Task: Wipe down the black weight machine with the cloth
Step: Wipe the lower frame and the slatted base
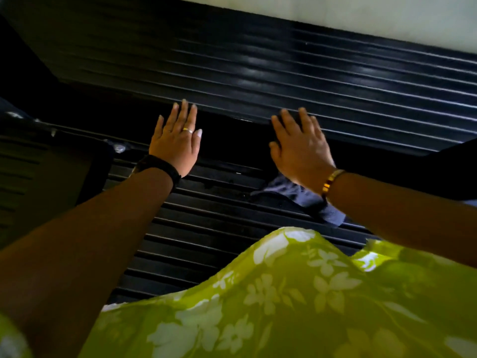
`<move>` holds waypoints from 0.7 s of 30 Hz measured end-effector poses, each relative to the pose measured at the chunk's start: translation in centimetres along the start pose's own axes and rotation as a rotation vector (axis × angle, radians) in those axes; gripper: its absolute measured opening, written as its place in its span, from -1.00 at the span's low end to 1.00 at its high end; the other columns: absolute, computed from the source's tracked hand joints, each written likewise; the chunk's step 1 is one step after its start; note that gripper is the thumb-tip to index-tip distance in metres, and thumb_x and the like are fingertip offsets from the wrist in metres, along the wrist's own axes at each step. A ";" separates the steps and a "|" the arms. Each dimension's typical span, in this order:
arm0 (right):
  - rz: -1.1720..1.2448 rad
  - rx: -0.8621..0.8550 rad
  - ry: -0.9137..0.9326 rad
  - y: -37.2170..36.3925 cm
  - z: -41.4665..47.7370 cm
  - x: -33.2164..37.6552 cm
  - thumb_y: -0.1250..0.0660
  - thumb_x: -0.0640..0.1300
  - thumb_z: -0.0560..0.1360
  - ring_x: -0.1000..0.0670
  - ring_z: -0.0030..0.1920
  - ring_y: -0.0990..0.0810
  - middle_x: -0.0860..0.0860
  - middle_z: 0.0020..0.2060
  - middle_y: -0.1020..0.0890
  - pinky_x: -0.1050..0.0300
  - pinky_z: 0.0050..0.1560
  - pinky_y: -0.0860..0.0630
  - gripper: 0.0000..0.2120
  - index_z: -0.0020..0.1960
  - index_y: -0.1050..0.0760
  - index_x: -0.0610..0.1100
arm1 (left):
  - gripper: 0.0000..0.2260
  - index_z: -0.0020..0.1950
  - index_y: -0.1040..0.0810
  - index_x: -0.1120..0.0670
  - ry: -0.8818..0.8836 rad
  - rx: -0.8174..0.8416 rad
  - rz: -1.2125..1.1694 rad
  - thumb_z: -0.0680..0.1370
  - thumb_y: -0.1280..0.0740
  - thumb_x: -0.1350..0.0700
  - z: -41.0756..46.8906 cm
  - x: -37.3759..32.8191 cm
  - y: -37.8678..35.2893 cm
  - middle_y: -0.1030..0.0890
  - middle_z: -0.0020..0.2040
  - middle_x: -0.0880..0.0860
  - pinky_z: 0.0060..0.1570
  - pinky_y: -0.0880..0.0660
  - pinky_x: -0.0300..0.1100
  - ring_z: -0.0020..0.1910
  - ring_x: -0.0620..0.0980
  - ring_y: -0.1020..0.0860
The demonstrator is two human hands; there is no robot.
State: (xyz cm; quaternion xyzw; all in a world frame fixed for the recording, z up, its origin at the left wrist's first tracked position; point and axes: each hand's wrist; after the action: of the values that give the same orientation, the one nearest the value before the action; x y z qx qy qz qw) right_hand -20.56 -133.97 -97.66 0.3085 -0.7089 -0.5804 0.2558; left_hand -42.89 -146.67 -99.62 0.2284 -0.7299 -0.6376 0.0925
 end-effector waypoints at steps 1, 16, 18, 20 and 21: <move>-0.020 -0.013 0.060 -0.1 0.0 -0.1 0.07 0.10 0.58 -0.30 0.52 -0.07 -0.12 0.54 -0.18 -0.18 0.49 0.01 -0.41 0.55 -0.14 -0.11 | -0.51 0.60 0.07 0.09 0.008 0.005 0.002 0.70 0.04 0.02 0.0 -0.3 0.0 0.07 0.61 0.06 0.50 0.18 0.01 0.58 0.03 0.11; 0.057 -0.029 -0.211 -1.0 -4.0 -7.1 -0.03 0.06 0.62 -0.27 0.52 -0.05 -0.14 0.53 -0.17 -0.15 0.51 0.07 -0.46 0.55 -0.15 -0.10 | -0.50 0.60 0.07 0.13 -0.340 0.077 0.058 0.69 0.04 0.01 0.6 -13.0 -1.3 0.06 0.61 0.06 0.49 0.18 0.02 0.58 0.03 0.11; 0.026 -0.032 -0.139 -1.4 -5.1 -7.0 -0.03 0.07 0.60 -0.28 0.51 -0.11 -0.14 0.52 -0.23 -0.16 0.49 0.01 -0.46 0.53 -0.21 -0.11 | -0.50 0.60 0.10 0.11 -0.405 0.088 0.090 0.69 0.06 0.00 0.3 -15.2 -1.5 0.08 0.61 0.05 0.49 0.20 0.01 0.58 0.01 0.12; 0.017 -0.013 -0.065 -1.8 -7.0 -7.6 0.00 0.06 0.54 -0.30 0.47 -0.23 -0.14 0.46 -0.34 -0.18 0.45 -0.11 -0.44 0.48 -0.32 -0.11 | -0.50 0.60 0.12 0.09 -0.477 0.088 0.128 0.69 0.06 0.00 0.1 -17.1 -1.6 0.09 0.61 0.03 0.50 0.20 0.01 0.58 0.00 0.13; 0.016 0.001 -0.052 -1.9 -8.0 -8.5 0.00 0.05 0.51 -0.29 0.45 -0.27 -0.13 0.45 -0.37 -0.19 0.43 -0.16 -0.43 0.46 -0.35 -0.11 | -0.49 0.60 0.12 0.09 -0.510 0.091 0.142 0.69 0.07 -0.01 0.1 -17.9 -1.6 0.09 0.61 0.03 0.50 0.19 0.01 0.58 0.00 0.13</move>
State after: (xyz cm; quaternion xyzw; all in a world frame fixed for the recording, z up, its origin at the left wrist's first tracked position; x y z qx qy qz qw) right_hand -8.76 -133.31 -98.00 0.2878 -0.7181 -0.5858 0.2416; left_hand -26.86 -138.58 -98.36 0.0125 -0.7716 -0.6331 -0.0599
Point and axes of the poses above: each hand's wrist, its own z-axis towards the middle knuckle, its own y-axis out of the back of the hand, x = y × z
